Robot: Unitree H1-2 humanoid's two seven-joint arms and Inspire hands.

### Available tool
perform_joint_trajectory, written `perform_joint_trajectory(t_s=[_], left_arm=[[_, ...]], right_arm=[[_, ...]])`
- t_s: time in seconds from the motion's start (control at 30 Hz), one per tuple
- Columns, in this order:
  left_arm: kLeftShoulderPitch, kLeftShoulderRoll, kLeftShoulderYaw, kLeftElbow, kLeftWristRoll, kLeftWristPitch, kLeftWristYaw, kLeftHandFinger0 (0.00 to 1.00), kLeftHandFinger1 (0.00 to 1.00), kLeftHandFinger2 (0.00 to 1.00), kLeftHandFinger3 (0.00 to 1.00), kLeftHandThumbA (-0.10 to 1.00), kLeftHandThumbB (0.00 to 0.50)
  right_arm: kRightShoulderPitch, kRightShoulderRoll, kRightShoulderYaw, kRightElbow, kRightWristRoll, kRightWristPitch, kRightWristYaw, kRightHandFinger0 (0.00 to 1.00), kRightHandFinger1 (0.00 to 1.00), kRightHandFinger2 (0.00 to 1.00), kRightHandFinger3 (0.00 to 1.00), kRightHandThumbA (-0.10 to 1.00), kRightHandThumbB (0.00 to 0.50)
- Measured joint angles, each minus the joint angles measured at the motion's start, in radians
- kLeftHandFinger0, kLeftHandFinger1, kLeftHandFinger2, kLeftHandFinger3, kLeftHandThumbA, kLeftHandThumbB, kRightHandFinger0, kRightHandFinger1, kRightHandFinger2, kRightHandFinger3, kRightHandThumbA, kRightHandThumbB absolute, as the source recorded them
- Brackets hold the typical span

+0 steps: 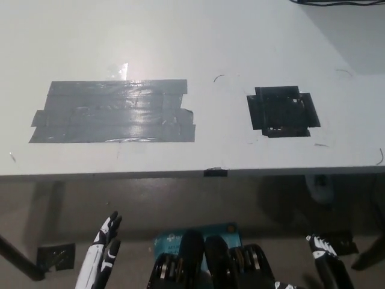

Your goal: A stack of plates is kept in the middle of the desk close to the robot and the robot grabs the stack with its right hand, picks it up and hands it to a person.

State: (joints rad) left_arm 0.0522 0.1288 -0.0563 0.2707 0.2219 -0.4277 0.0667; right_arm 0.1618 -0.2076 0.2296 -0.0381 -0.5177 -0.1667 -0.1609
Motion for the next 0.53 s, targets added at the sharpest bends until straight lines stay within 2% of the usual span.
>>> perform_joint_trajectory(t_s=[0.33, 0.4, 0.53], left_arm=[[-0.016, -0.001, -0.002, 0.0, -0.015, 0.0, 0.001, 1.0, 1.0, 1.0, 1.0, 1.0, 0.404], [-0.017, 0.001, -0.002, 0.0, -0.017, 0.0, 0.001, 1.0, 1.0, 1.0, 1.0, 1.0, 0.422], [-0.018, 0.003, -0.002, 0.0, -0.018, 0.0, 0.001, 1.0, 1.0, 1.0, 1.0, 1.0, 0.42]], right_arm=[[-0.028, 0.0, -0.01, 0.003, 0.068, -0.01, 0.027, 1.0, 1.0, 1.0, 1.0, 1.0, 0.439], [-0.03, -0.001, -0.009, 0.009, 0.07, -0.012, 0.032, 1.0, 1.0, 1.0, 1.0, 1.0, 0.436], [-0.034, -0.001, -0.009, 0.017, 0.071, -0.016, 0.036, 1.0, 1.0, 1.0, 1.0, 1.0, 0.435]])
